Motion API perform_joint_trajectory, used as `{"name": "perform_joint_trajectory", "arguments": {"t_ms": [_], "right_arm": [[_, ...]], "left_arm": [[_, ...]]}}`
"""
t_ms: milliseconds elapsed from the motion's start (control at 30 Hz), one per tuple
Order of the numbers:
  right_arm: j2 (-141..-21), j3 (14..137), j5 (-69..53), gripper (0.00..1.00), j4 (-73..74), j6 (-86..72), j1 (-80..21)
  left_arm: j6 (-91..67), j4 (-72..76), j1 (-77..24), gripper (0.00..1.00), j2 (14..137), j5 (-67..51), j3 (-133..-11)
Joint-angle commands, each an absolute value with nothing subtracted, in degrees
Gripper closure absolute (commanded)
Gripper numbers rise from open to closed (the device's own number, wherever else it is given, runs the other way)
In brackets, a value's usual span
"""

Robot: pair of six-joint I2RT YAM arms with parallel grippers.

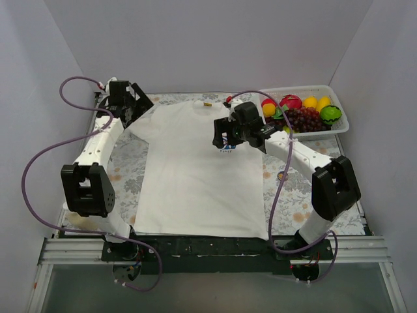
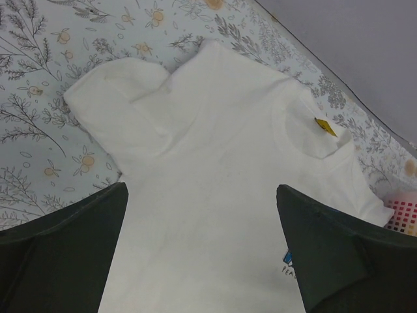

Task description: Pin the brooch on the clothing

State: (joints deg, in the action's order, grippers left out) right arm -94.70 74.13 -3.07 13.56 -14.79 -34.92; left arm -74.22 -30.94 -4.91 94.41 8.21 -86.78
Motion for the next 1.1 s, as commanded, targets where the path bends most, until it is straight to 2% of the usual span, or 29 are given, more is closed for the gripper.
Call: {"name": "perform_joint_trajectory", "arguments": {"t_ms": [0, 200, 367, 633, 933, 1000, 1067], "right_arm": [[-96.41, 74.72, -5.61, 0.09, 12.83, -15.11, -33.75], [-99.84, 71.37, -7.73, 0.09, 11.52, -16.17, -33.14], [-103.62, 69.87, -9.40, 0.10, 10.99, -16.79, -32.52], [-107.13, 68.47, -12.04, 0.10, 9.49, -17.75, -31.91], [-108.63, 68.38, -13.97, 0.10, 8.70, -18.28, -31.47], [-109.07, 68.64, -14.15, 0.10, 8.61, -18.37, -31.55], [-109.42, 68.73, -14.33, 0.11, 8.61, -18.37, -31.38]], "left_arm": [[-77.95, -25.05, 2.70, 0.02, 95.09, -3.31, -80.69], [-80.42, -19.96, 10.36, 0.02, 96.33, -9.49, -71.39], [-80.42, -15.56, 11.34, 0.08, 98.25, -9.32, -68.91], [-80.60, -12.74, 11.34, 0.16, 106.16, -8.00, -71.36], [-80.33, -13.10, 11.51, 0.28, 115.48, -8.26, -80.06], [-80.33, -13.01, 11.60, 0.32, 116.45, -8.35, -81.30], [-80.42, -13.01, 11.60, 0.42, 117.59, -8.35, -82.17]]}}
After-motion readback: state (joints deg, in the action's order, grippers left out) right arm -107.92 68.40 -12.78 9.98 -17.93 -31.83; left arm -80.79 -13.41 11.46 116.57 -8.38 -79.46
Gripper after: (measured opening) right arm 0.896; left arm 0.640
